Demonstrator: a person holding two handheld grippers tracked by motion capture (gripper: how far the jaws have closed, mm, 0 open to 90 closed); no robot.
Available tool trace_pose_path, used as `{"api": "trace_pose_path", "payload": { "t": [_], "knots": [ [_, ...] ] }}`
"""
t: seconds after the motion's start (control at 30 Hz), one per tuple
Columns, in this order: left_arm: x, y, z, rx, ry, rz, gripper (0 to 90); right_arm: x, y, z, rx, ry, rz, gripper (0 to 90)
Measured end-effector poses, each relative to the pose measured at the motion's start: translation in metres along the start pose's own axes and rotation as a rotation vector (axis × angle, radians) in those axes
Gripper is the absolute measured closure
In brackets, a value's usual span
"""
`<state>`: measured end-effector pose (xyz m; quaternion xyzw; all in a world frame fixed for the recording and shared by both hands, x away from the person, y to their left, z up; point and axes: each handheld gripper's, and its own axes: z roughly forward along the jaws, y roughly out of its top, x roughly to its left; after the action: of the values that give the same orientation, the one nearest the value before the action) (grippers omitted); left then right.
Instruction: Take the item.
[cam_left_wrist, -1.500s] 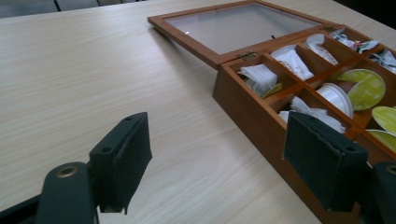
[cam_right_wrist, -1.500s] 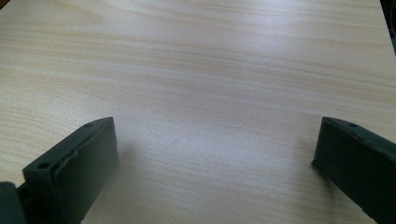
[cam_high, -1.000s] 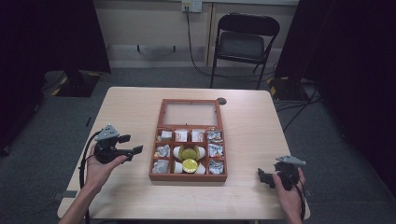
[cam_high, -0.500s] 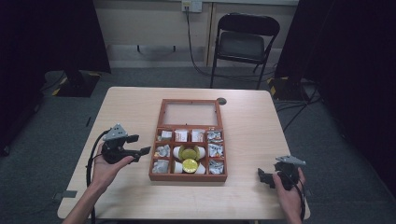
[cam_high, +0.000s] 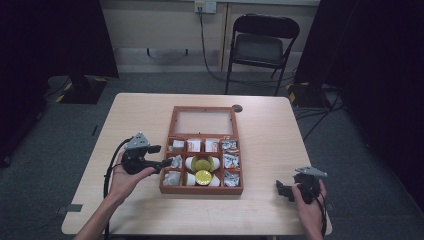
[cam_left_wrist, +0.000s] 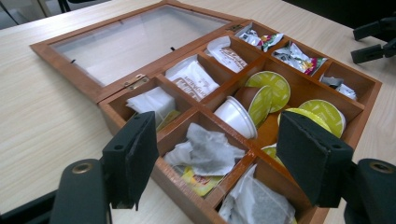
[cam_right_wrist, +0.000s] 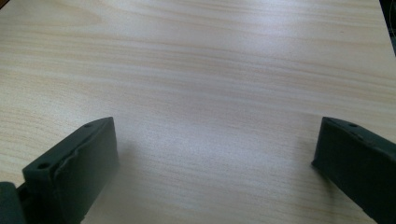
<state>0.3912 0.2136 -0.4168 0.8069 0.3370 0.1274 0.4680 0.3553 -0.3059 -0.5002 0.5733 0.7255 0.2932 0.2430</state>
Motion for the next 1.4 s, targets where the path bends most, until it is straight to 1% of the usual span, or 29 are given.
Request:
{"api": "trace_pose_path", "payload": {
  "t": [0.13, 0.33, 0.5, 0.57, 0.6, 0.77, 0.83, 0.97, 1.03, 1.13, 1.17, 1.23, 1.27, 1.3, 1.4],
  "knots": [
    [-0.004, 0.006, 0.005, -0.001, -0.011, 0.004, 29.1, 0.0, 0.0, 0.0, 0.0, 0.0, 0.0, 0.0],
    [-0.014, 0.014, 0.013, 0.008, -0.031, 0.031, 28.6, 0.0, 0.0, 0.0, 0.0, -0.002, 0.001, 0.0],
    [-0.017, 0.018, 0.023, 0.022, -0.047, 0.021, 28.2, 0.0, 0.0, 0.0, 0.0, -0.002, 0.001, 0.0],
    [-0.018, 0.019, 0.026, 0.023, -0.063, 0.009, 28.2, 0.0, 0.0, 0.0, 0.0, -0.002, 0.002, 0.0],
    [-0.019, 0.021, 0.029, 0.033, -0.069, 0.009, 28.2, 0.0, 0.0, 0.0, 0.0, -0.003, 0.002, 0.0],
    [-0.027, 0.027, 0.036, 0.041, -0.092, 0.033, 28.3, 0.0, 0.0, 0.0, 0.0, -0.003, 0.003, 0.0],
    [-0.03, 0.028, 0.04, 0.038, -0.108, 0.029, 28.3, 0.0, 0.0, 0.0, 0.0, -0.003, 0.003, 0.0],
    [-0.037, 0.027, 0.05, 0.052, -0.139, 0.028, 30.0, 0.0, 0.0, 0.0, 0.0, -0.003, 0.003, 0.0],
    [-0.041, 0.026, 0.055, 0.076, -0.144, 0.048, 30.9, 0.0, 0.0, 0.0, 0.0, -0.003, 0.003, 0.0],
    [-0.046, 0.024, 0.06, 0.088, -0.181, 0.056, 32.6, 0.001, 0.0, 0.0, 0.0, -0.003, 0.003, 0.0],
    [-0.047, 0.023, 0.061, 0.095, -0.18, 0.059, 32.6, 0.0, 0.0, 0.0, 0.0, -0.003, 0.003, 0.0],
    [-0.049, 0.021, 0.066, 0.109, -0.194, 0.052, 32.6, 0.0, 0.0, 0.0, -0.001, -0.003, 0.002, 0.0],
    [-0.05, 0.021, 0.067, 0.115, -0.192, 0.055, 32.7, 0.001, 0.0, 0.0, 0.0, -0.004, 0.003, 0.0],
    [-0.051, 0.02, 0.068, 0.12, -0.19, 0.057, 32.8, 0.0, 0.0, 0.0, 0.0, -0.003, 0.003, 0.0],
    [-0.054, 0.019, 0.073, 0.126, -0.204, 0.049, 33.0, 0.0, 0.0, 0.0, 0.0, -0.003, 0.003, 0.0]
  ]
}}
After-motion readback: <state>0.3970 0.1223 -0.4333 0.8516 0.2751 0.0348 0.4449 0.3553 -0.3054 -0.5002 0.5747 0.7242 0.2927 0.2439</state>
